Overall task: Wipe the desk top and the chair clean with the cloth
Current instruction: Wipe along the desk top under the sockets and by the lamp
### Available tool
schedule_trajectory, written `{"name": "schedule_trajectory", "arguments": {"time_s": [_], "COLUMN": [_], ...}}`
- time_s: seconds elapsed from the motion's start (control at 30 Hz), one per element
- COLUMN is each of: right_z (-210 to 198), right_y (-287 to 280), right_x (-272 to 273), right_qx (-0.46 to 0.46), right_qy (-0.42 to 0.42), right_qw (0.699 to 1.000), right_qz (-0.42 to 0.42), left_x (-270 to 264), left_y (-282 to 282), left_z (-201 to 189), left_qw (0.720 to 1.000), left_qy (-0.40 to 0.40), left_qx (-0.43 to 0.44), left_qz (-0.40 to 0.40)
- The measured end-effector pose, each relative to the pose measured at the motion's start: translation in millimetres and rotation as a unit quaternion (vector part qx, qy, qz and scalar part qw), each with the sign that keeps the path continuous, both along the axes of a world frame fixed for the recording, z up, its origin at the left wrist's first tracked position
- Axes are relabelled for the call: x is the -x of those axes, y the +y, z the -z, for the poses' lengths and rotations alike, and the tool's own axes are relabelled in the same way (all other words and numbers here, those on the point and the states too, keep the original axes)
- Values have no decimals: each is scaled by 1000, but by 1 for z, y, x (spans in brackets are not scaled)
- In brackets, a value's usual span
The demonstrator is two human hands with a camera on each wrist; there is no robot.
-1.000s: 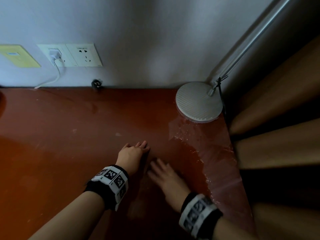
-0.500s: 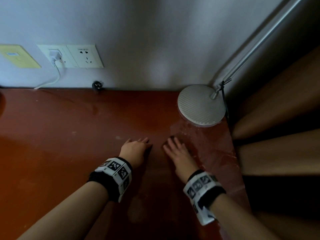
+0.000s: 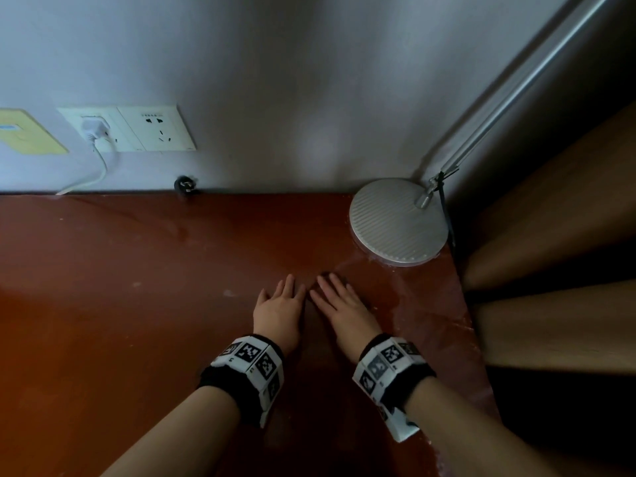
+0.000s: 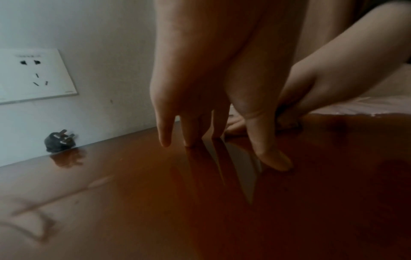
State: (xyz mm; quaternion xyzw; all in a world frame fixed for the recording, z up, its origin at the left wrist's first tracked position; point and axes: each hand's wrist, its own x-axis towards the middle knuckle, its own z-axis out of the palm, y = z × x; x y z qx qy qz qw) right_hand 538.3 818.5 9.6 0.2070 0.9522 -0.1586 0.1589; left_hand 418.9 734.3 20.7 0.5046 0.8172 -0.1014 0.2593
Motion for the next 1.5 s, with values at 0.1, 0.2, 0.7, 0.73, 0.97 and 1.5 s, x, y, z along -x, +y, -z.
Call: {"name": "schedule_trajectory", "arguments": {"time_s": [0.1,0.2,0.7,0.73,0.97,1.5], "right_z": [2,1,3,5,-4,0], "right_y": [29,49,32,29,53,64], "right_x": [4,10,24,18,-44,-76], "right_qx": [-15,-50,-61,-58,-17,28], "right_qy": [-14,-37,-60,-58,-8,15], "right_qw": [999,990,992,994,992,986], "right_qz": [50,124,87,69,125,165], "left_x": [-3,-1,-4,-4,-3,-2], "left_y": [3,1,-1,-1,-2,-4], "left_z": [0,0,-2,-2,1,-4], "left_qw": [1000,1000,1000,1000,1000,1000], "left_qy": [5,0,-3,-5,-17,-22], "left_qx": [12,10,3,0,-1,10], "left_qz": [-2,-11,-22,-22,-25,-17]}}
